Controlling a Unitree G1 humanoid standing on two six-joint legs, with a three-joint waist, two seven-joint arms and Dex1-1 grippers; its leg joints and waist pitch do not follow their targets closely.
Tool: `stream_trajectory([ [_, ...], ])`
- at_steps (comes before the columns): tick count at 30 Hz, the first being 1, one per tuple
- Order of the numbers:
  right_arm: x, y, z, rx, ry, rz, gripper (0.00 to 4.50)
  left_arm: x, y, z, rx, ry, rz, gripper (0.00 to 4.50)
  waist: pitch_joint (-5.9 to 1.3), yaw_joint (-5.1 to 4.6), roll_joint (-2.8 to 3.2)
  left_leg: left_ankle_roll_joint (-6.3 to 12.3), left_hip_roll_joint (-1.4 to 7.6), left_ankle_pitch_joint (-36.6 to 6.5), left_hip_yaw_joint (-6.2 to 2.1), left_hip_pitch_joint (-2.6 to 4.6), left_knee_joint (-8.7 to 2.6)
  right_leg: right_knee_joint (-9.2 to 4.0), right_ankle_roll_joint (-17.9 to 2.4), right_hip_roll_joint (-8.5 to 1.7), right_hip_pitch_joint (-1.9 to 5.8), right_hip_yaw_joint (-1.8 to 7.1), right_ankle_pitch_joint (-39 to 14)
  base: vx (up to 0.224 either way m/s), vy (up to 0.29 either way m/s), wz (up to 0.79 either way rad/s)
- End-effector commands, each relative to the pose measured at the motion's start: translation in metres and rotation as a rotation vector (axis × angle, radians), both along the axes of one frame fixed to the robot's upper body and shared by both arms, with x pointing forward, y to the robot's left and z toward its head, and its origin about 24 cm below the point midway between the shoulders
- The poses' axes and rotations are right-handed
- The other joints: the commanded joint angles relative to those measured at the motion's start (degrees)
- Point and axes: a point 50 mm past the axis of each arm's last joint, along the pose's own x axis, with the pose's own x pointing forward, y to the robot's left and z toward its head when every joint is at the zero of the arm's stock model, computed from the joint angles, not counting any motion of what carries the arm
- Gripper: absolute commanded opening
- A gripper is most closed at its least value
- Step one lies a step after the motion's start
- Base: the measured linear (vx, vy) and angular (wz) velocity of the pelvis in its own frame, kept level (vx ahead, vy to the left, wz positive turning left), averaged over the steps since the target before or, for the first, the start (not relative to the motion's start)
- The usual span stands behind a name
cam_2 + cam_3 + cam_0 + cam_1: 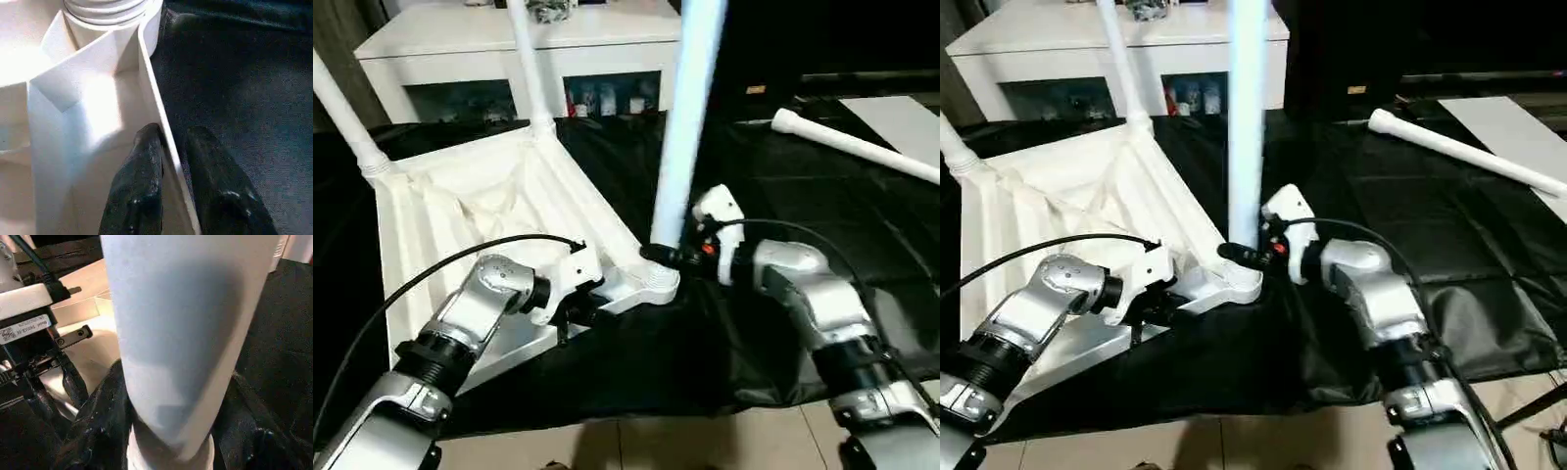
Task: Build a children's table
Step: Insert table leg to table base, then rotate leg to tighten
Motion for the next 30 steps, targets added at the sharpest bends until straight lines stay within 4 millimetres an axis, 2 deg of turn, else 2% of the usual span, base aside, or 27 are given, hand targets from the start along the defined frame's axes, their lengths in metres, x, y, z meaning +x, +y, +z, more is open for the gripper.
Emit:
stream_trajectory([
  [1,-0.005,-0.005,-0.034,-0.082,0.137,-0.036,1.86,0.003,0.003,0.008,-0.041,-0.020,0.017,0.62,-3.99,0.11,0.20,-1.25,0.18,-20.4,-0.09,1.24,-4.48,-4.51,-12.1,-2.04,2.40,0.76,-17.6,0.000,0.000,0.00],
  [3,-0.005,-0.005,-0.036,-0.084,0.145,-0.040,1.86,0.003,0.003,0.008,-0.042,-0.020,0.016,0.62,-3.94,-0.07,0.16,-1.31,0.16,-20.9,-0.13,1.23,-4.51,-4.63,-11.8,-2.08,2.39,0.73,-18.8,0.000,0.000,0.00],
  [6,-0.007,-0.005,-0.039,-0.091,0.152,-0.033,1.86,0.004,0.003,0.009,-0.043,-0.021,0.017,0.45,-3.80,0.03,0.23,-1.34,0.16,-22.8,-0.17,1.68,-4.50,-5.18,-10.6,-2.10,1.94,0.74,-23.5,0.000,0.000,0.00],
  [16,-0.010,-0.004,-0.044,-0.098,0.161,-0.014,1.86,0.008,0.009,0.009,-0.034,-0.030,0.059,0.08,-3.57,0.51,0.41,-2.15,0.23,-26.2,-0.51,1.93,-4.87,-5.73,-8.8,-2.13,1.42,0.59,-27.6,0.000,0.000,0.00],
  [17,-0.008,-0.004,-0.044,-0.102,0.154,-0.032,1.86,0.011,0.010,0.009,-0.040,-0.034,0.100,0.03,-3.59,0.48,0.25,-2.15,0.20,-26.3,-0.49,1.93,-4.84,-5.76,-8.7,-2.13,1.40,0.59,-27.8,0.000,0.000,0.00],
  [19,-0.006,-0.005,-0.045,-0.109,0.147,-0.076,1.86,0.015,0.012,0.008,-0.040,-0.045,0.153,0.01,-3.52,0.48,0.32,-2.25,0.19,-26.8,-0.54,1.97,-4.89,-5.88,-8.5,-2.15,1.28,0.55,-28.8,0.000,0.000,0.00],
  [20,-0.003,-0.006,-0.047,-0.118,0.141,-0.121,1.86,0.018,0.012,0.007,-0.037,-0.056,0.199,0.00,-3.39,0.38,0.28,-2.32,0.08,-27.3,-0.62,1.93,-4.93,-6.05,-7.9,-2.17,1.25,0.46,-30.2,0.000,0.000,0.00],
  [21,0.000,-0.006,-0.049,-0.129,0.134,-0.175,1.86,0.021,0.012,0.006,-0.033,-0.066,0.243,0.00,-3.26,0.15,-0.04,-2.64,-0.01,-27.9,-0.66,1.94,-4.96,-6.27,-7.1,-2.17,1.16,0.28,-32.4,0.000,0.000,0.00],
  [22,0.001,-0.006,-0.050,-0.132,0.133,-0.190,1.86,0.022,0.012,0.006,-0.031,-0.069,0.255,0.00,-3.23,0.01,0.09,-2.85,-0.14,-28.9,-0.96,2.06,-4.95,-6.50,-6.1,-2.30,1.18,-0.01,-35.1,0.000,0.000,0.00],
  [23,0.004,-0.007,-0.053,-0.147,0.132,-0.269,1.86,0.026,0.010,0.005,-0.025,-0.080,0.311,0.00,-3.21,-0.20,0.07,-2.87,-0.17,-29.0,-1.01,1.88,-5.01,-6.57,-5.5,-2.36,1.31,-0.10,-35.9,0.000,0.000,0.00],
  [24,0.004,-0.007,-0.053,-0.147,0.132,-0.271,1.86,0.026,0.010,0.004,-0.025,-0.080,0.312,0.00,-3.08,-0.51,0.03,-2.76,-0.25,-29.6,-1.18,1.97,-5.02,-7.01,-4.5,-2.41,1.11,-0.40,-38.1,0.000,0.000,0.00],
  [25,0.007,-0.006,-0.060,-0.190,0.128,-0.364,1.86,0.031,0.004,0.003,-0.025,-0.082,0.392,0.00,-3.07,-0.69,-0.14,-2.78,-0.32,-30.1,-1.18,2.08,-4.93,-7.19,-4.1,-2.36,1.00,-0.57,-38.9,0.000,0.000,0.00],
  [26,0.008,-0.005,-0.062,-0.199,0.128,-0.383,1.86,0.031,0.002,0.003,-0.024,-0.083,0.405,0.00,-2.86,-1.07,0.01,-2.56,-0.57,-31.5,-1.23,2.52,-4.71,-7.90,-3.2,-2.26,0.60,-1.16,-41.4,0.000,0.000,0.00],
  [27,0.010,-0.004,-0.065,-0.215,0.128,-0.434,1.86,0.034,-0.003,0.002,-0.018,-0.086,0.432,0.00,-2.86,-1.20,0.08,-2.47,-0.54,-32.5,-1.30,2.91,-4.63,-8.23,-2.8,-2.29,0.56,-1.64,-42.0,0.000,0.000,0.00],
  [28,0.010,-0.004,-0.065,-0.217,0.128,-0.445,1.86,0.034,-0.004,0.002,-0.017,-0.086,0.437,0.00,-2.56,-1.98,1.05,-1.85,-0.28,-36.6,-1.89,3.01,-5.34,-9.07,-1.4,-2.37,1.72,-4.12,-41.9,-0.037,0.051,-0.14],
  [29,0.013,0.000,-0.068,-0.224,0.139,-0.501,1.85,0.036,-0.013,0.001,-0.004,-0.082,0.457,0.00,-2.28,-2.73,1.62,-1.94,0.53,-41.7,-2.60,2.92,-6.65,-8.72,-1.6,-1.91,2.67,-5.48,-37.8,-0.037,0.051,-0.14],
  [30,0.014,0.001,-0.068,-0.226,0.141,-0.513,1.85,0.037,-0.016,0.001,0.000,-0.083,0.463,0.00,-2.09,-2.49,2.26,-2.21,1.16,-45.5,-2.85,2.79,-7.85,-8.08,-2.1,-1.43,3.41,-6.02,-34.7,0.000,0.000,0.00],
])
